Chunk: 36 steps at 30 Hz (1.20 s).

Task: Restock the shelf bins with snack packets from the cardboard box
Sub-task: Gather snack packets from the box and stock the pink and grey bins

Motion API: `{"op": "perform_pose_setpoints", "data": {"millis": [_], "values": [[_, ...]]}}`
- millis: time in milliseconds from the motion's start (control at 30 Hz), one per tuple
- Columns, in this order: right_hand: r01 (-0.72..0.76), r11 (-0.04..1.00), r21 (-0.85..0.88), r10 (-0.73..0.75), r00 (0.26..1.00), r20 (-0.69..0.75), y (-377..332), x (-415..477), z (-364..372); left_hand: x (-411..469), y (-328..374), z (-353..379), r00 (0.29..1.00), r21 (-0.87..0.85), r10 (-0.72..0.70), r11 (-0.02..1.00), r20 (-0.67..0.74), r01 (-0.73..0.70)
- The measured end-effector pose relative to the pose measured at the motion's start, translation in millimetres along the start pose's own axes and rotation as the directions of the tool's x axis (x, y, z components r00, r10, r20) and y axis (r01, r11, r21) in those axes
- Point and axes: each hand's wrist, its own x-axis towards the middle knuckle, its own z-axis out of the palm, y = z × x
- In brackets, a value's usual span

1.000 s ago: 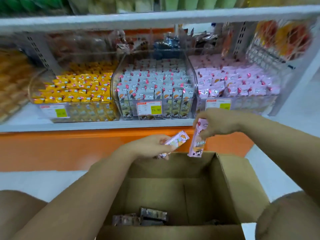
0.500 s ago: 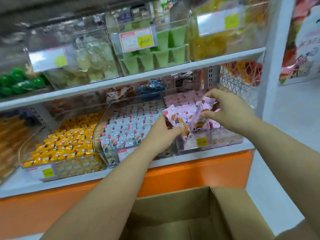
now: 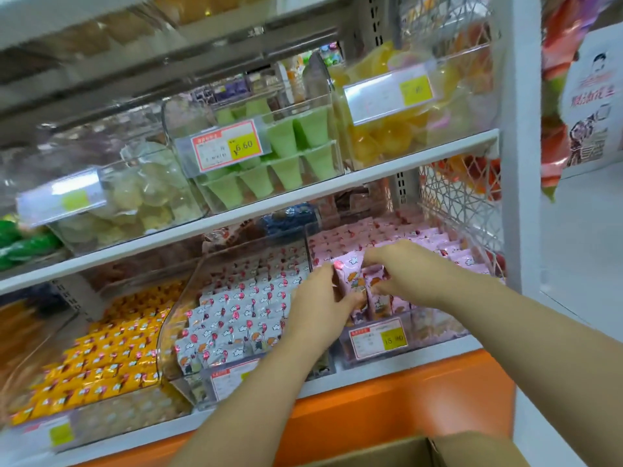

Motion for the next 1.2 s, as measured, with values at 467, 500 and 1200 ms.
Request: {"op": "perform_pose_setpoints", "data": {"millis": [467, 500, 1200], "values": [[0.039, 0.978, -0.204, -0.037, 0.999, 0.016, 10.0, 2.9, 23.4, -3.4, -8.5, -2.2, 0.998, 0.252, 0.054, 0.966, 0.027, -0.059], [0.039, 0.987, -0.156, -0.037, 0.999, 0.016, 10.8, 1.9, 22.8, -3.6, -7.1, -0.4, 0.998, 0.259, 0.062, 0.964, 0.022, -0.066], [-0.019, 0.999, 0.032, 0.019, 1.000, 0.024, 12.2, -1.8, 25.6, 24.7, 25.2, -4.6, 0.937, 0.575, -0.137, 0.814, 0.321, -0.078]]}}
